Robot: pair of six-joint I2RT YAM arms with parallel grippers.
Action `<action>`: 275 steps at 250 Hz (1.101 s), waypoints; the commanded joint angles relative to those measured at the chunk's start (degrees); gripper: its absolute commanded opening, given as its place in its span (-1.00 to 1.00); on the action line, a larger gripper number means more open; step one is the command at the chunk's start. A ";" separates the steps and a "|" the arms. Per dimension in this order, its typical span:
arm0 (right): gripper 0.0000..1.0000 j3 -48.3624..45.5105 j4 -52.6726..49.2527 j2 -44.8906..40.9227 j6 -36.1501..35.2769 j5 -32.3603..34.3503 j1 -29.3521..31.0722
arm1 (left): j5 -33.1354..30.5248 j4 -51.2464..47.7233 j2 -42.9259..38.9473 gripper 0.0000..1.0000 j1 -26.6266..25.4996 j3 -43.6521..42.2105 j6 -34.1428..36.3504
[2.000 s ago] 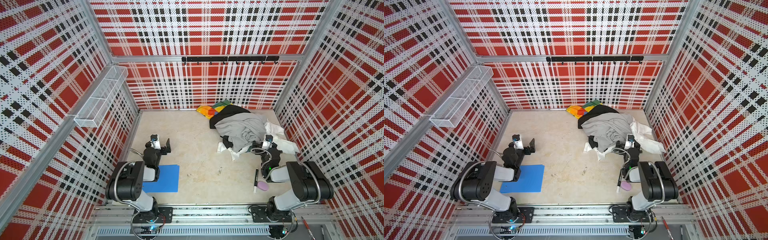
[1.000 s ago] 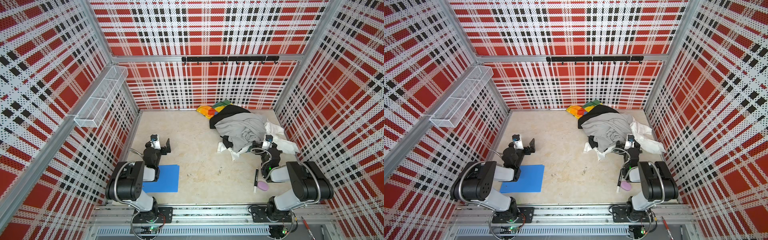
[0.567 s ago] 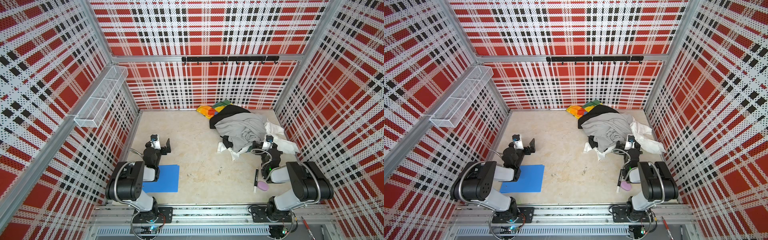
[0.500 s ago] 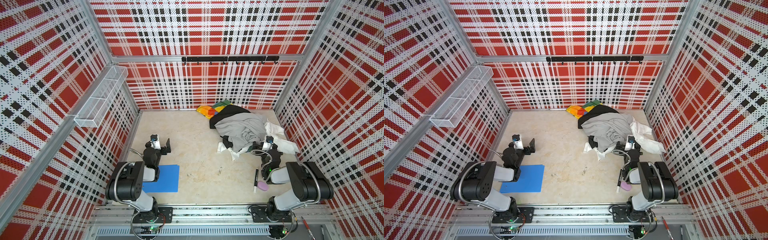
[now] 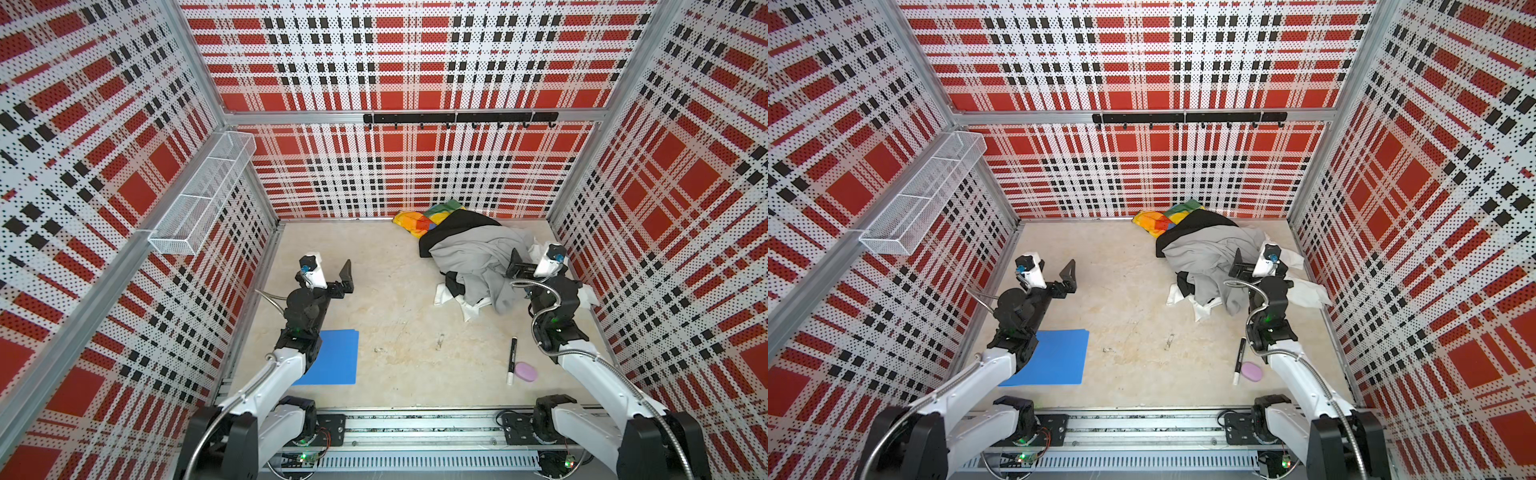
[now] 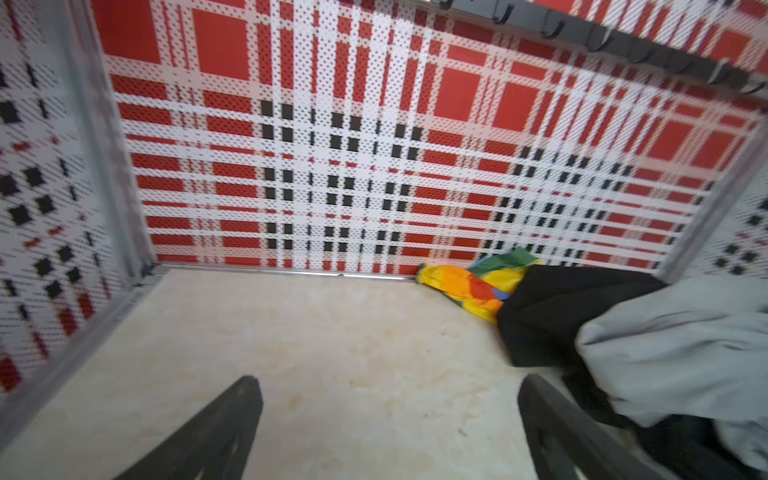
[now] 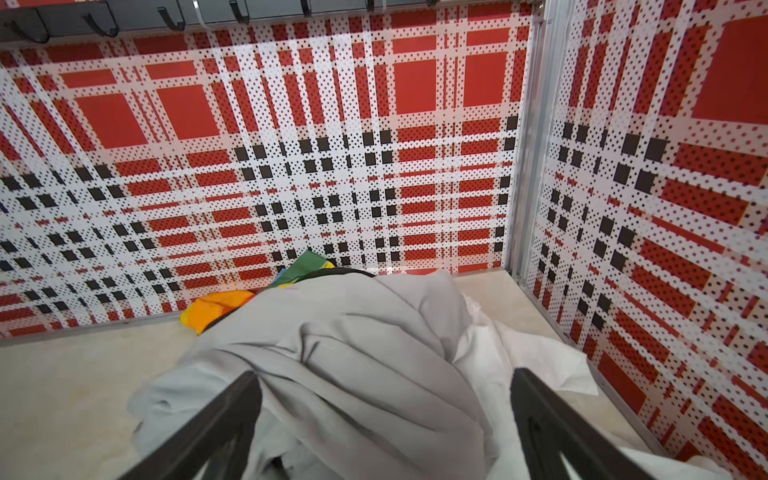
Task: Pick out a specific cloth from the pile
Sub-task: 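Reach the right gripper into the pile and grasp the grey cloth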
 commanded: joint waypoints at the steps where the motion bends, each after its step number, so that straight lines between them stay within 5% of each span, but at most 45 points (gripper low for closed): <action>1: 1.00 6.01 -15.58 -0.13 6.26 2.33 1.76 | 6.76 -6.52 -3.76 0.98 -3.26 -1.40 -11.12; 67: 1.00 19.23 -26.63 9.31 9.14 -5.21 1.96 | 9.45 -7.68 -11.83 0.98 -3.72 -7.02 -18.94; 187: 1.00 42.25 -47.94 36.26 0.88 2.84 12.94 | 15.03 -9.16 -11.70 0.98 -2.09 -9.27 -23.31; 243: 1.00 41.57 -50.43 36.05 0.22 21.97 22.68 | 16.44 -9.41 -12.24 0.98 -0.32 -9.10 -23.40; 275: 1.00 39.51 -50.96 31.29 -0.14 23.31 24.43 | 16.58 -9.95 -12.29 0.98 0.36 -9.10 -23.32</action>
